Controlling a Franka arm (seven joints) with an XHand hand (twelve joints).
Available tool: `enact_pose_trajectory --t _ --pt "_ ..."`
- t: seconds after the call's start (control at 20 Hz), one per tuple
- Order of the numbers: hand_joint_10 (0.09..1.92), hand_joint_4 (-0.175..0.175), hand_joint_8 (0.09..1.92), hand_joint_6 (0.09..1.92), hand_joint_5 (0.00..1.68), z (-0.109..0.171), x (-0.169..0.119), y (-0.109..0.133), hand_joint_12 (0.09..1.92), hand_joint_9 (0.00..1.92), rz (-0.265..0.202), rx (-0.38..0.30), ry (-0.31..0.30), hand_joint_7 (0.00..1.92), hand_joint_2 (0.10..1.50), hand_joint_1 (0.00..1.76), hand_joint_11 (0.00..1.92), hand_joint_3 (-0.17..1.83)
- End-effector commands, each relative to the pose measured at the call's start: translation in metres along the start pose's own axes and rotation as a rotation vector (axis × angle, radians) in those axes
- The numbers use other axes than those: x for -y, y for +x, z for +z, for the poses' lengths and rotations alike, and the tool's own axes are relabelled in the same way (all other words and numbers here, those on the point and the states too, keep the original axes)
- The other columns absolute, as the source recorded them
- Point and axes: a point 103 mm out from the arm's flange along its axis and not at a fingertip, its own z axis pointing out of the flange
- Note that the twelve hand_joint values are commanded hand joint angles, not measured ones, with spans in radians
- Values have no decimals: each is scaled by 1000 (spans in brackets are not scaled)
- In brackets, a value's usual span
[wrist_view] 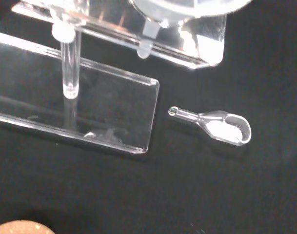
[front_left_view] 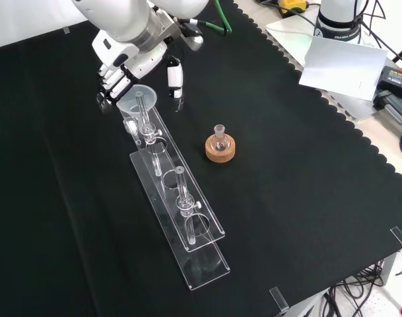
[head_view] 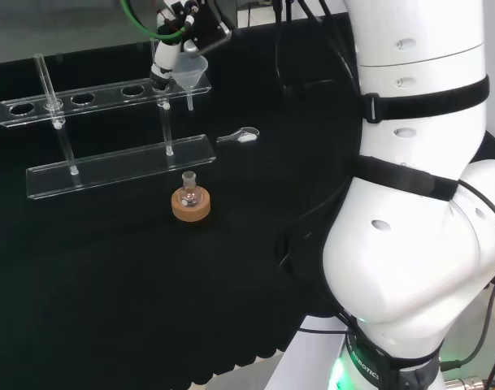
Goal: Pick up the funnel from the transparent funnel stand.
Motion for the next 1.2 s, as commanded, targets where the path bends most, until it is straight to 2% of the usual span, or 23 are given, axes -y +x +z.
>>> enact_pose_trajectory --t 0.05,0.4,0.45,0.65,0.85,0.95,1.0,1.2 --pt "711 -37 482 87 94 21 -6 -20 1395 204 -4 -8 41 0 677 602 179 278" --pt "711 -37 472 87 99 23 -7 -21 1397 193 -4 -7 37 0 680 592 168 282" --pt "711 -37 471 87 99 17 -7 -7 1397 193 5 6 42 0 681 591 168 282" --pt "715 -36 471 87 105 14 -7 -1 1399 199 8 8 50 0 683 588 166 284" --pt "715 -38 507 87 126 16 -7 -3 1403 246 5 2 53 0 683 585 168 291" --pt "712 -39 528 87 136 21 -7 -12 1403 269 4 -6 56 1 685 585 170 295" --pt "711 -40 534 87 141 19 -8 -6 1404 277 14 16 61 2 686 584 171 297" --pt "699 -41 557 87 152 18 -9 -3 1402 291 12 7 55 0 688 582 175 303"
